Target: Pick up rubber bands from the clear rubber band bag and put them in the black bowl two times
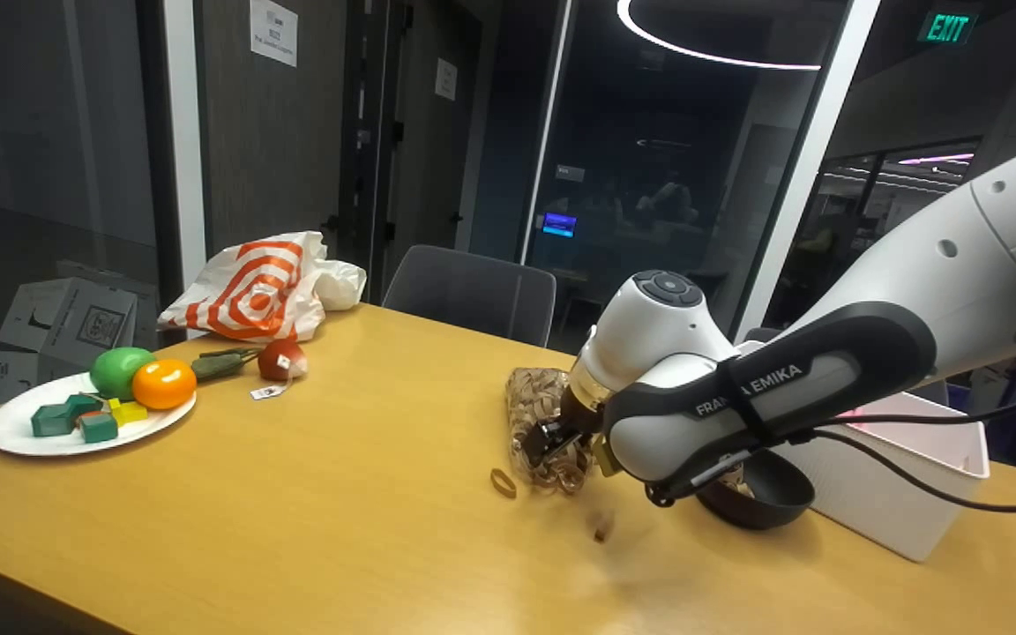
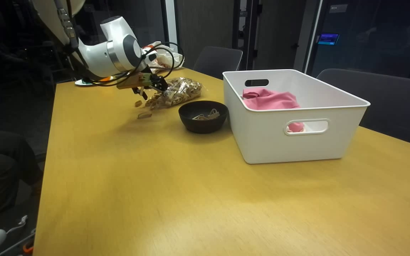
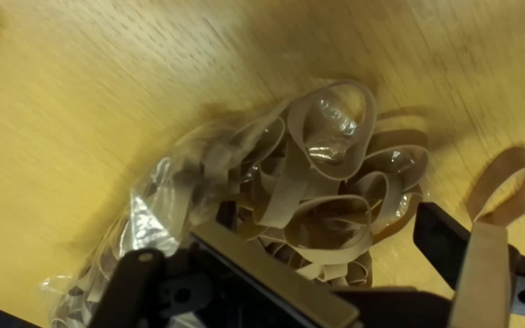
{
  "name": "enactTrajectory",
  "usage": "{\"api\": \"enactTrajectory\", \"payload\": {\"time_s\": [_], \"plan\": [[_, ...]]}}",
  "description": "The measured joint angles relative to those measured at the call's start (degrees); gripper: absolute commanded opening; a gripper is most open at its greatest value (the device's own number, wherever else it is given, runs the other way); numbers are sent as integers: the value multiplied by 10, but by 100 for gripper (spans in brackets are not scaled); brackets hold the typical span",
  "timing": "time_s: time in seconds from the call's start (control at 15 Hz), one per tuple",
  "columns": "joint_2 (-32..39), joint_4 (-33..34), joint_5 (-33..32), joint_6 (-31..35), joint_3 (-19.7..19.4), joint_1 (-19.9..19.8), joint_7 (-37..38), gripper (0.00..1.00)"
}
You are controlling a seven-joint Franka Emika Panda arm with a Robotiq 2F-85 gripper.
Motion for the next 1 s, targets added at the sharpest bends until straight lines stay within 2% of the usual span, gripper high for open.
{"api": "enactTrajectory", "payload": {"time_s": [0.27,0.33,0.4,1.0], "plan": [[16,14,0,-1,-5,2,8,100],[21,20,0,-1,-7,2,9,75],[25,26,0,-1,-10,2,9,74],[34,43,0,-5,-16,2,11,6]]}}
